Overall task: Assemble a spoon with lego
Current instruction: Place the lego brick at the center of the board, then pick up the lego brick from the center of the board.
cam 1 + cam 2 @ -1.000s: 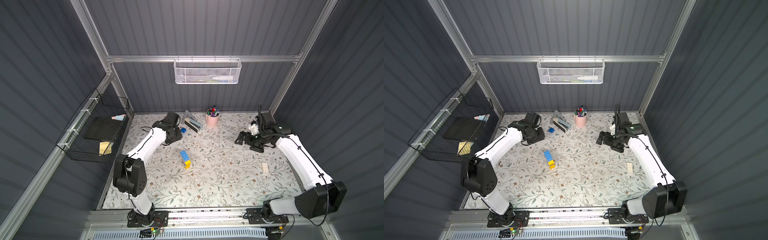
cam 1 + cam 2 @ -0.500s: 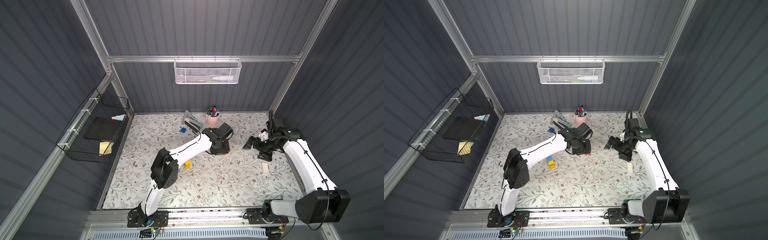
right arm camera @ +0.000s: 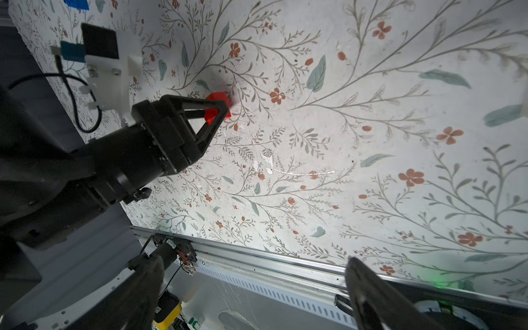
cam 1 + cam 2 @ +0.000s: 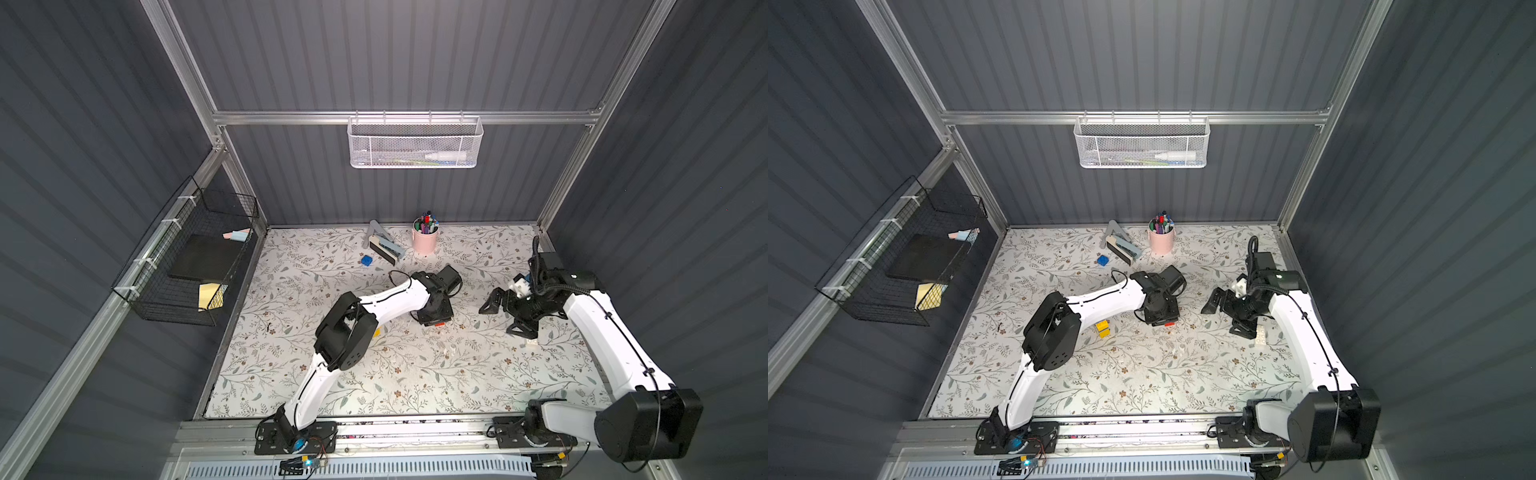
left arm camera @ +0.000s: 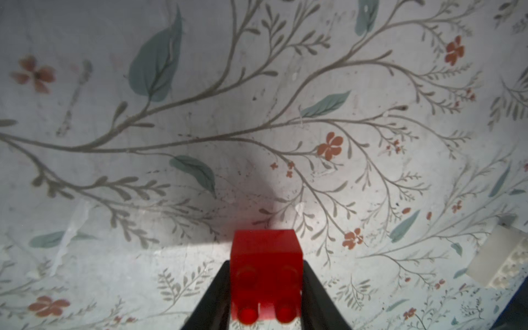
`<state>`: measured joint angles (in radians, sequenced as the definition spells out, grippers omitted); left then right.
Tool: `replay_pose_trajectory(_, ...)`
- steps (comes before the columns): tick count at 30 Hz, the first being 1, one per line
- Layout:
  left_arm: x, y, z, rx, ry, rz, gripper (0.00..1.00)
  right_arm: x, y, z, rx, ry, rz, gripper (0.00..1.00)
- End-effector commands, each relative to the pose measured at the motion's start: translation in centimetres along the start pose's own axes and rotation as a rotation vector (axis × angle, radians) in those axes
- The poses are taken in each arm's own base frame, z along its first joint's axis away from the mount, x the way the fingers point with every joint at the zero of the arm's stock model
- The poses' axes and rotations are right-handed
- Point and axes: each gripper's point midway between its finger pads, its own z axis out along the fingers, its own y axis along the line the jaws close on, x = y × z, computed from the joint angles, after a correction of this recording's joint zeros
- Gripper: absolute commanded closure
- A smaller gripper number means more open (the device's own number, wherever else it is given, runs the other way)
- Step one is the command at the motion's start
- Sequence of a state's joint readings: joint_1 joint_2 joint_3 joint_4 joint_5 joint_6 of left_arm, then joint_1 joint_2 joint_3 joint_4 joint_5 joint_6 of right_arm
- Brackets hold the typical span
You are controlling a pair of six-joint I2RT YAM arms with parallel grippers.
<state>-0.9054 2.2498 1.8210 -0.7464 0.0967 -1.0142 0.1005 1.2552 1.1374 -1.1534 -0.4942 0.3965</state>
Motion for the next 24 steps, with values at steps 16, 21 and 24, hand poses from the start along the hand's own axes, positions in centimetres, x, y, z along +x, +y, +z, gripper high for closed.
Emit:
replay_pose_trajectory(16, -6.4, 3.1, -13.7, 0.112, -0.219, -0.136, 0.01, 3.1, 2.3, 3.6, 0.077, 0.107, -0.130, 0.01)
replay_pose_trajectory(21, -10.1, 10.7, -19.0, 0.018, -0.319, -0.179, 0.01, 2.5, 4.0, 7.2, 0.138, 0.145, -0.227, 0.02)
replay_pose_trajectory(24, -11.4, 12.5, -22.6, 0.044, -0.409, -0.150, 0.01, 1.4, 4.4, 9.0, 0.266, 0.154, -0.327, 0.05)
